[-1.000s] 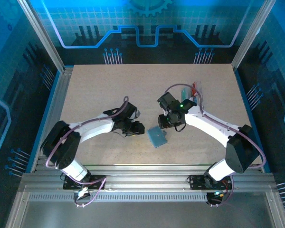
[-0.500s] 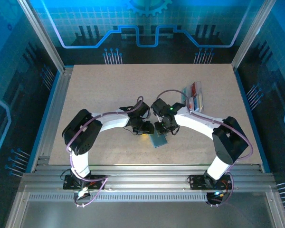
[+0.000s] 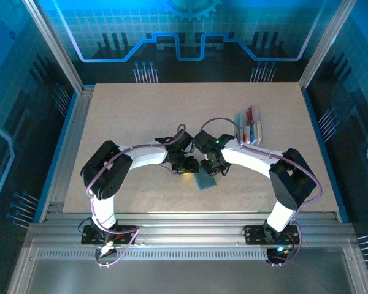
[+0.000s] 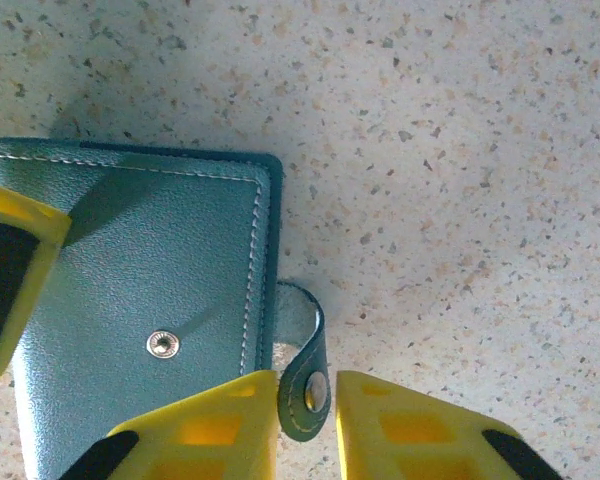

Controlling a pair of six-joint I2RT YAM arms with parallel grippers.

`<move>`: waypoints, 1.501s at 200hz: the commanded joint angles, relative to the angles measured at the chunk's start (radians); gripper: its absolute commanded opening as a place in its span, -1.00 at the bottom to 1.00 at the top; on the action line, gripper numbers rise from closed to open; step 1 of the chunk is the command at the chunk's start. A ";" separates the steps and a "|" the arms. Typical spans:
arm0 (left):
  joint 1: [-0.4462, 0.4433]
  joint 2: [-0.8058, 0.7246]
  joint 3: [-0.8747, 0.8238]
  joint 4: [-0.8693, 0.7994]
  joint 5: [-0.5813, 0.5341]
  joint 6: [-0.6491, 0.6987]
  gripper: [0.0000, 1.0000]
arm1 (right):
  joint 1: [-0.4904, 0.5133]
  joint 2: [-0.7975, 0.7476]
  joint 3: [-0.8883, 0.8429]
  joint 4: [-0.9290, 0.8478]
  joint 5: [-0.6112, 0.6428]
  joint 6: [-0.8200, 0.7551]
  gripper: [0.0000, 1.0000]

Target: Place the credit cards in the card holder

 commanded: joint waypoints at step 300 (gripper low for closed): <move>-0.012 0.040 -0.026 0.010 0.006 -0.004 -0.36 | -0.092 0.040 -0.061 0.113 -0.337 -0.009 -1.00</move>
